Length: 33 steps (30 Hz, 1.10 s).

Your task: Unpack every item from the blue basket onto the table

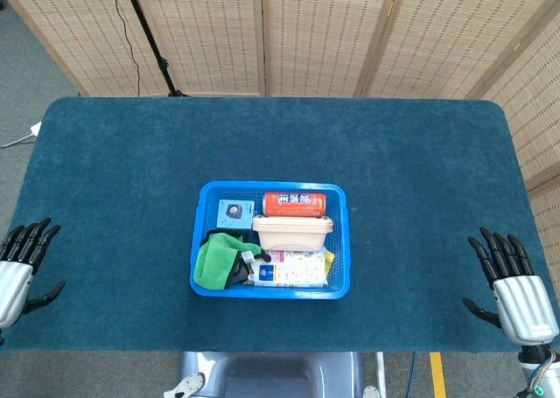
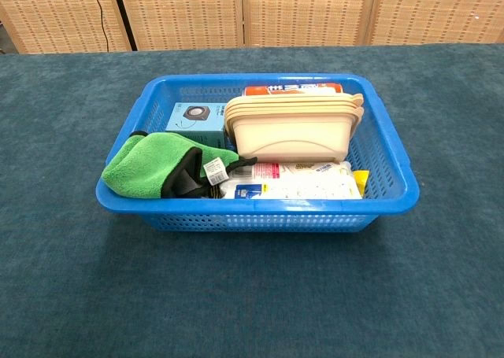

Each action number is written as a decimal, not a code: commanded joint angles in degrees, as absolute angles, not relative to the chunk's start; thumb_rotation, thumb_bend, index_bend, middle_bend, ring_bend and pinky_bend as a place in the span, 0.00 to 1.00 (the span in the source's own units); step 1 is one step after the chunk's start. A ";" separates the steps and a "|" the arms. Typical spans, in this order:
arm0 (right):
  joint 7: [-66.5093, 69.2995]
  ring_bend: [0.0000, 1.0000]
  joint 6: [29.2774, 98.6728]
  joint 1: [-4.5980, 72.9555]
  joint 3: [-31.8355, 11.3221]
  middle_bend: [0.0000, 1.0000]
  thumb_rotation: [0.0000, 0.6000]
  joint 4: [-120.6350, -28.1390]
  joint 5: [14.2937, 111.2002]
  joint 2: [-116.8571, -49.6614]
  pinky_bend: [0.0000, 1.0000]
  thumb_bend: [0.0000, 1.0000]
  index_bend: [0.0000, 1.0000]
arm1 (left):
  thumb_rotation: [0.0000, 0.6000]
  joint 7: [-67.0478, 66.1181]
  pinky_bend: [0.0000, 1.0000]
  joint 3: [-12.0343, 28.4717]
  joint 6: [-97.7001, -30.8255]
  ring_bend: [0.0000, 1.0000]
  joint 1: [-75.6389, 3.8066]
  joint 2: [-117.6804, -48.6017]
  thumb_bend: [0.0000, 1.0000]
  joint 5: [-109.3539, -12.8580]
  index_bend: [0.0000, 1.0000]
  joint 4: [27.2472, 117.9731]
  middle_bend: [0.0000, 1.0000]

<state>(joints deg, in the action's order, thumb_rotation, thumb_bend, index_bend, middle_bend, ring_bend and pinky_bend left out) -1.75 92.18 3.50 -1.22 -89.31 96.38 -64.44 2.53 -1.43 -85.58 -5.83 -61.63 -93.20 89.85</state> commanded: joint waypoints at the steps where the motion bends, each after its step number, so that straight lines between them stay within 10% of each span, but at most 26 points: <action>1: -1.82 0.00 92.15 3.49 -1.26 0.00 1.00 -89.37 96.35 -64.39 0.00 0.00 0.00 | 1.00 2.22 0.00 -1.56 -85.41 0.00 -6.04 -61.47 0.24 -93.24 0.00 90.25 0.00; 15: -0.84 0.00 91.98 3.37 -1.76 0.00 1.00 -90.30 95.23 -63.50 0.00 0.00 0.00 | 1.00 0.68 0.00 -0.51 -78.11 0.00 -18.05 -63.99 0.24 -108.21 0.00 93.96 0.00; 33: 1.05 0.00 91.77 3.10 -2.84 0.00 1.00 -90.78 92.89 -62.83 0.00 0.00 0.00 | 1.00 -13.02 0.00 2.14 -62.99 0.00 -26.92 -74.19 0.24 -100.45 0.00 98.08 0.00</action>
<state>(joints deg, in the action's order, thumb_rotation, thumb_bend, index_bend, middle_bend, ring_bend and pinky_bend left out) 1.01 91.80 3.11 -2.81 -90.75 92.93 -62.87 -12.58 2.09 -62.87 -26.79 -74.10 -100.72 97.86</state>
